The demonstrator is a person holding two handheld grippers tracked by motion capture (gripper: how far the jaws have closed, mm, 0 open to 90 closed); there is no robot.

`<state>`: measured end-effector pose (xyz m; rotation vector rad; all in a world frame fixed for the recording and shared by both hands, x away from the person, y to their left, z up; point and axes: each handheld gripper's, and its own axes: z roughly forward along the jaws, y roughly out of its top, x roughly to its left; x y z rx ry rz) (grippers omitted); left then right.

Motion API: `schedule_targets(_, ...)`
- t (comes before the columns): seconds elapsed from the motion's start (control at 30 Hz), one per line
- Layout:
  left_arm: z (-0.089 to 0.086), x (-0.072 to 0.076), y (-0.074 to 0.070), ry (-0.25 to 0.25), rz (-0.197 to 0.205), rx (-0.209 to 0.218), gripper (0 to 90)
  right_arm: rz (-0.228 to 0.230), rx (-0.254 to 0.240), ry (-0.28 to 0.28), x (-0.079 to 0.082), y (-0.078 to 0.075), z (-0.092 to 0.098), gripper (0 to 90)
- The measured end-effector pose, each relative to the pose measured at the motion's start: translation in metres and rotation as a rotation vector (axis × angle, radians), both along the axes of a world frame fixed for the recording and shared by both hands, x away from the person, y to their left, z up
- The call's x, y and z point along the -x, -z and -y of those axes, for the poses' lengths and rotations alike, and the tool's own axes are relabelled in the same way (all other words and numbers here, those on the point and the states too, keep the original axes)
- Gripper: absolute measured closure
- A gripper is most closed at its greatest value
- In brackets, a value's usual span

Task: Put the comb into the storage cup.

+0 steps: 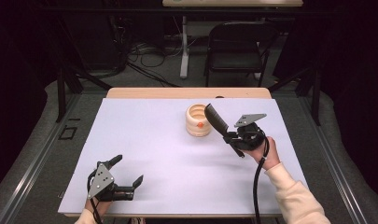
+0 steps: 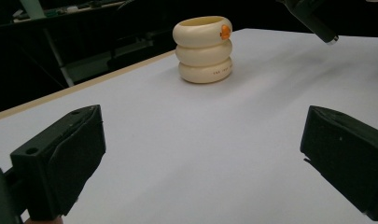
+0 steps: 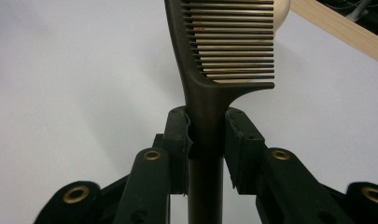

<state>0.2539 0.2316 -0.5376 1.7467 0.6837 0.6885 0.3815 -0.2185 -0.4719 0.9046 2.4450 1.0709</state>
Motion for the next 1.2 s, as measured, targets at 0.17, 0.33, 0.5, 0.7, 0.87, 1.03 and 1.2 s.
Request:
schedule_targets(0.17,0.0,0.0,0.0,0.0,0.001,0.003,0.3,0.011,-0.012,0.003,-0.003,-0.004,-0.001,72.0)
schedule_targets(0.33,0.0,0.0,0.0,-0.001,-0.001,0.006,0.2,0.022,-0.018,-0.001,-0.006,-0.005,-0.002,72.1)
schedule_targets(0.5,0.0,0.0,0.0,-0.002,0.002,0.009,0.2,0.023,-0.029,0.0,-0.008,-0.006,-0.003,72.1)
schedule_targets(0.7,-0.001,-0.001,0.0,0.0,-0.001,0.011,0.2,0.036,-0.055,0.003,-0.011,-0.01,-0.004,72.1)
schedule_targets(0.87,-0.001,-0.001,0.0,0.001,0.0,0.01,0.2,0.038,-0.061,0.005,-0.012,-0.01,-0.007,72.1)
schedule_targets(1.03,-0.001,-0.001,0.0,0.001,0.001,0.009,0.3,0.046,-0.061,0.001,-0.012,-0.011,-0.008,72.1)
schedule_targets(1.2,0.0,-0.001,0.0,0.004,-0.001,0.007,0.2,0.051,-0.063,0.001,-0.012,-0.012,-0.007,72.1)
